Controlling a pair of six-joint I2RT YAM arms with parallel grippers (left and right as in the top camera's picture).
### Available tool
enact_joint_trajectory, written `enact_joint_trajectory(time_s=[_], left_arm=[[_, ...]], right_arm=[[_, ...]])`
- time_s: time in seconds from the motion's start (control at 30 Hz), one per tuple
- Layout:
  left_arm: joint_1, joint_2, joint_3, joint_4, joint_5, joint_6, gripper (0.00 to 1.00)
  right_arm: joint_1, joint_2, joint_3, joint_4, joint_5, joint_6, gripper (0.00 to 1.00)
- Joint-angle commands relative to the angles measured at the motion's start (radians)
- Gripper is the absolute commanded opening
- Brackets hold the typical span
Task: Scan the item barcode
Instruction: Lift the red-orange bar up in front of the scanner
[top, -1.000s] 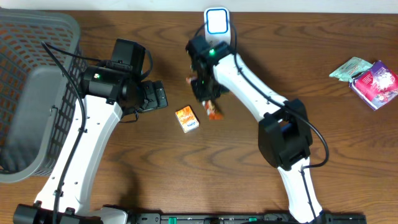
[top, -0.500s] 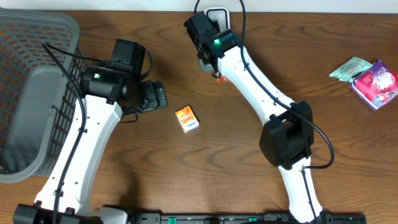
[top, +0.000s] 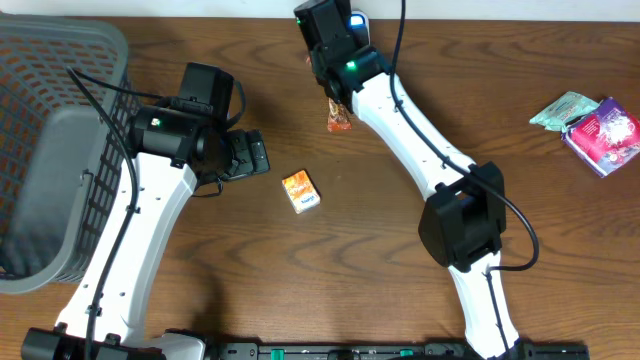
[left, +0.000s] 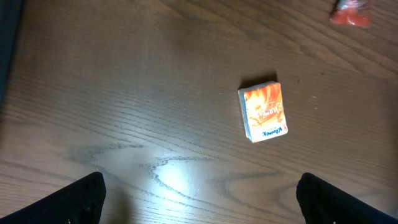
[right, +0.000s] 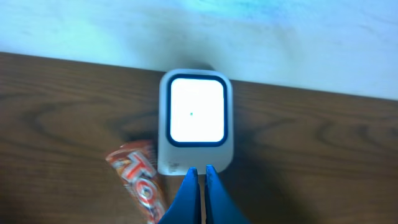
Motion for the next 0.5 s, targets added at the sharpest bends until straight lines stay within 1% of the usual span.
enact_joint_trajectory(time_s=[0.0, 0.03, 0.1, 0.13, 0.17, 0.23, 0.3, 0.4, 0.47], left_arm=[[0.003, 0.007, 0.007, -0.003, -0.016, 0.016, 0.98], [0.003, 0.007, 0.007, -0.003, -0.016, 0.016, 0.98], [0.003, 0.007, 0.007, -0.003, -0.016, 0.016, 0.98], [0.003, 0.007, 0.007, -0.003, -0.016, 0.016, 0.98], [0.003, 0.007, 0.007, -0.003, -0.016, 0.016, 0.98], [0.003, 0.007, 0.007, -0.003, -0.016, 0.016, 0.98], [0.003, 0.007, 0.007, -0.003, -0.016, 0.016, 0.98], [0.003, 0.007, 0.007, -0.003, -0.016, 0.016, 0.98], [0.003, 0.007, 0.007, -0.003, -0.016, 0.017, 0.98]], right_arm=[[-0.035, 0.005, 0.017, -0.028, -0.116, 0.032, 0.10], [-0.039, 0.011, 0.016, -0.036, -0.156, 0.035, 0.16], [-0.047, 0.031, 0.015, -0.051, -0.233, 0.050, 0.33], [-0.048, 0.045, 0.015, -0.061, -0.270, 0.050, 0.44], [-0.050, 0.060, 0.015, -0.074, -0.311, 0.050, 0.51], [-0.049, 0.091, 0.015, -0.089, -0.353, 0.049, 0.57], [-0.047, 0.127, 0.015, -0.100, -0.353, 0.048, 0.62], [-0.047, 0.201, 0.015, -0.106, -0.351, 0.045, 0.61], [-0.048, 0.232, 0.015, -0.115, -0.352, 0.046, 0.56]])
